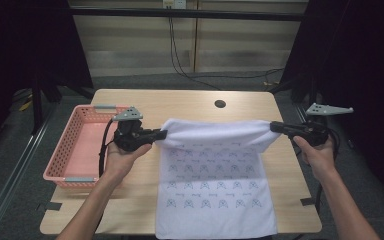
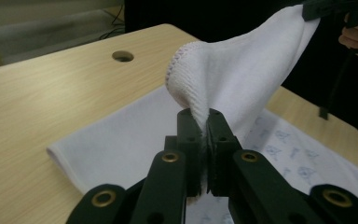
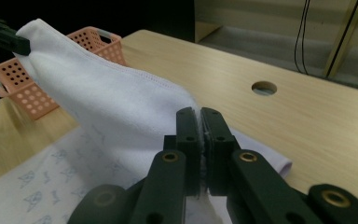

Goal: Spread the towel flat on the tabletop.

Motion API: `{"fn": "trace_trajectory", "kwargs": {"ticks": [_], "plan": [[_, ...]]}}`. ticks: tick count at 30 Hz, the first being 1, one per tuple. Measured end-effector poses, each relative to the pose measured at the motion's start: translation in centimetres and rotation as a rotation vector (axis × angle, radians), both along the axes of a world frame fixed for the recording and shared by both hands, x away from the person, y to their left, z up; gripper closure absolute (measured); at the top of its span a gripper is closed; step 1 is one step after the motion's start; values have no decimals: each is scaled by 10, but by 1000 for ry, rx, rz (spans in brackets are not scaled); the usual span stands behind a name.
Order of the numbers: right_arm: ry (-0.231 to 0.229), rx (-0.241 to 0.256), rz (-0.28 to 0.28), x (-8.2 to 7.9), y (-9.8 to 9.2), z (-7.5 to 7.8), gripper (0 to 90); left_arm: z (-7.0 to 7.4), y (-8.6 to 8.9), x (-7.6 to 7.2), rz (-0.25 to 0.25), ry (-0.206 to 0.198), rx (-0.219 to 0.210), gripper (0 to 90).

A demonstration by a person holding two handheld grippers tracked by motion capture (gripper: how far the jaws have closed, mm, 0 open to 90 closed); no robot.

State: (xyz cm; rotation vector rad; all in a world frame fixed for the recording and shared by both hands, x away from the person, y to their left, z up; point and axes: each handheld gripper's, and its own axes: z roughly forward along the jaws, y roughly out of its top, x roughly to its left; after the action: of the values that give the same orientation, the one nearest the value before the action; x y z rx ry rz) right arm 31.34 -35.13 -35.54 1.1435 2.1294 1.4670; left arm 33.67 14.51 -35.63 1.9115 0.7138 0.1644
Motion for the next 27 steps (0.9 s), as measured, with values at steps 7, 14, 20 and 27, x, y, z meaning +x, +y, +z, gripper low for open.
{"fn": "trace_trajectory", "kwargs": {"ticks": [7,14,20,27], "plan": [[10,-18,47,-52,8,-16,874,-38,1,-48,-42,29,20,860],[132,-59,82,-95,10,-79,867,-102,6,-76,-81,177,84,820],[234,-114,138,-113,11,-107,815,-120,7,-89,-111,240,145,806],[306,-146,209,-132,15,-115,714,-124,14,-110,-176,255,176,752]]}}
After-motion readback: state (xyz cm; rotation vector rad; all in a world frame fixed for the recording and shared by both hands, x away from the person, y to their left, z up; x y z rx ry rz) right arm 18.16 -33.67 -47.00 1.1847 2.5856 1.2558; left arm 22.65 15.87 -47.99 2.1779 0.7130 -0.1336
